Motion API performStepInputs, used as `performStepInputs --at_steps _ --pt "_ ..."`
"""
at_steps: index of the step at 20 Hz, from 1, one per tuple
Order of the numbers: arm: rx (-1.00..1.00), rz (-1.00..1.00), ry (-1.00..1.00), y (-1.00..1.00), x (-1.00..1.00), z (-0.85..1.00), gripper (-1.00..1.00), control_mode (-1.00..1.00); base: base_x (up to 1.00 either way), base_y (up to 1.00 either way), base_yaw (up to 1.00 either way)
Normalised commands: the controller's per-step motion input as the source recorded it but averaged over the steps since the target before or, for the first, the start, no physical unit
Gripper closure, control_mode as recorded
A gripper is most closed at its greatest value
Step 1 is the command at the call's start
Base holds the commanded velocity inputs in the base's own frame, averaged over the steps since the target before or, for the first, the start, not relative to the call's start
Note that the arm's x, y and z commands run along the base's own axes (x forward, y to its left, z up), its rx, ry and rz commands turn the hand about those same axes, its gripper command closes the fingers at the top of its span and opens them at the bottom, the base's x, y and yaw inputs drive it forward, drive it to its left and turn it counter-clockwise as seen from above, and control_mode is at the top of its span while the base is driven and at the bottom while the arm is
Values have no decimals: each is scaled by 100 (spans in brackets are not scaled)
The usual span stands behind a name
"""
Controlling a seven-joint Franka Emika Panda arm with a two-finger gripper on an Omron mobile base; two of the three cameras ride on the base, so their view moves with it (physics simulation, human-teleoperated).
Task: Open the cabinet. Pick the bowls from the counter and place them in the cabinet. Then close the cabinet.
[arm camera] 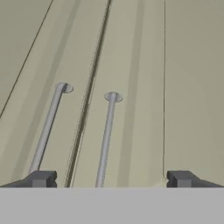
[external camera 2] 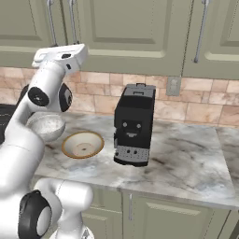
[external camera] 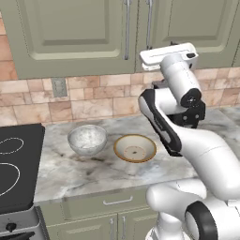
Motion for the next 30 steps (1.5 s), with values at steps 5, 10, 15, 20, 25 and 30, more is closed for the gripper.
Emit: performStepInputs --at_steps 5,10,15,20,25,30 --pt "0 0 6 2 63 0 -100 -100 0 0 0" --pt "0 0 6 1 63 0 -100 -100 0 0 0" --pt "0 0 5 9 66 0 -100 -100 0 0 0" --pt "0 -1 3 15 68 0 -100 -100 0 0 0" --pt "0 0 4 12 63 0 100 -100 0 0 0" --pt "0 -1 9 6 43 0 100 -100 0 0 0"
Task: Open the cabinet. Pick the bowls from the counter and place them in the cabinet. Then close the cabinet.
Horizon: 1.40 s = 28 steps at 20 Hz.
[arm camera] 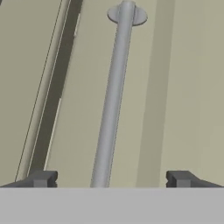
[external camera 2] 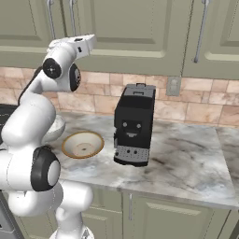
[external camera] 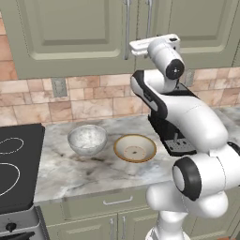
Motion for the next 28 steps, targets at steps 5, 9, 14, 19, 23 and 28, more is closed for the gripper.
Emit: performStepInputs --at_steps 5,9,14,19,23,28 --pt "0 0 11 20 21 0 100 -100 0 0 0" --pt "-1 0 13 48 27 0 100 -100 0 0 0" --pt "-1 0 22 58 27 0 100 -100 0 0 0" --pt "0 0 33 24 -15 0 100 -100 0 0 0" --pt "0 0 26 0 -92 0 100 -100 0 0 0" --pt "0 0 14 -8 -100 0 100 -100 0 0 0"
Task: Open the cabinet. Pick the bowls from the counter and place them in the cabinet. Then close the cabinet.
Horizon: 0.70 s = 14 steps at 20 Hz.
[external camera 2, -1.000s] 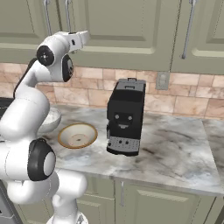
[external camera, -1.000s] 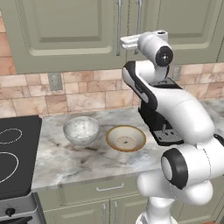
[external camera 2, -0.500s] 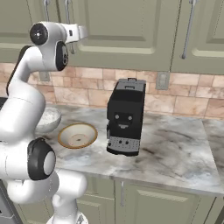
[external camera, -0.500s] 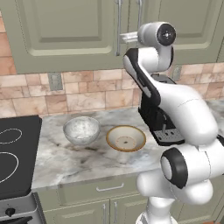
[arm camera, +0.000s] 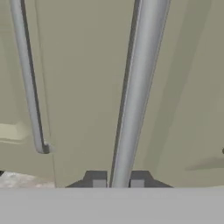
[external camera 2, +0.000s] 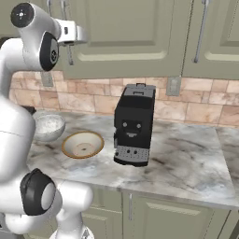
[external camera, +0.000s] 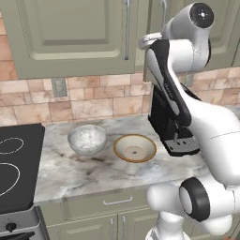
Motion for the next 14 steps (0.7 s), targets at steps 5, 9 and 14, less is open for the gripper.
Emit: performStepInputs --at_steps 5,9,14 --pt "0 0 1 -33 -100 0 100 -100 0 0 0" --pt "0 0 -1 -44 -100 0 100 -100 0 0 0" --pt "0 0 -6 -48 -100 0 -100 -100 0 0 0"
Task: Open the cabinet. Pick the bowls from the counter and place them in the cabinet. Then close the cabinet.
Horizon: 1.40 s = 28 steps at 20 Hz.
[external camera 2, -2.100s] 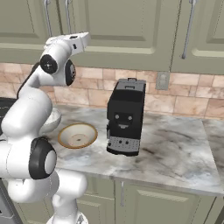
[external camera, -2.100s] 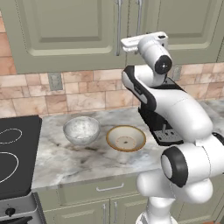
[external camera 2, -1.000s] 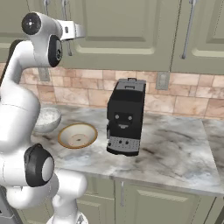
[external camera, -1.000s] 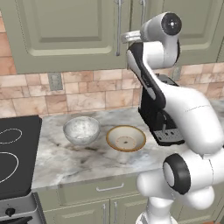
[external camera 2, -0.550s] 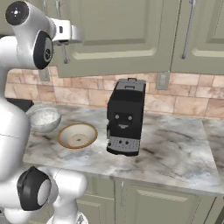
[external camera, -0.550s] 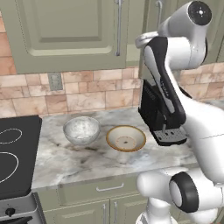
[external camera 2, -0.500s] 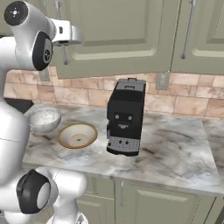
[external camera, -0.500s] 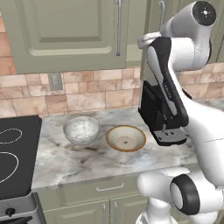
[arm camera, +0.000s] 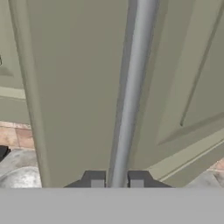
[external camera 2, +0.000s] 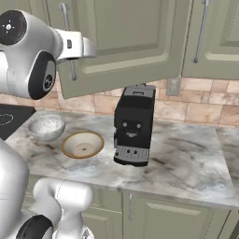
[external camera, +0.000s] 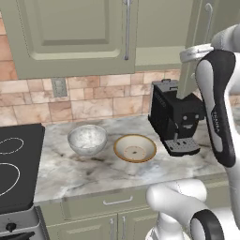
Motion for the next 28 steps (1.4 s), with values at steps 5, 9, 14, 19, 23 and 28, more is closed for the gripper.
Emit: performStepInputs --at_steps 5,9,14,19,23,28 --pt "0 0 -2 -32 -95 1 -100 -100 0 0 0" --pt "-4 0 0 0 -95 7 -100 -100 0 0 0" --pt "-28 0 2 73 -61 16 -100 -100 0 0 0" --pt "-54 0 5 100 -4 11 -100 -100 0 0 0" --pt "-68 0 3 87 0 0 -100 -100 0 0 0" --pt "-61 0 18 13 7 -7 -100 -100 0 0 0"
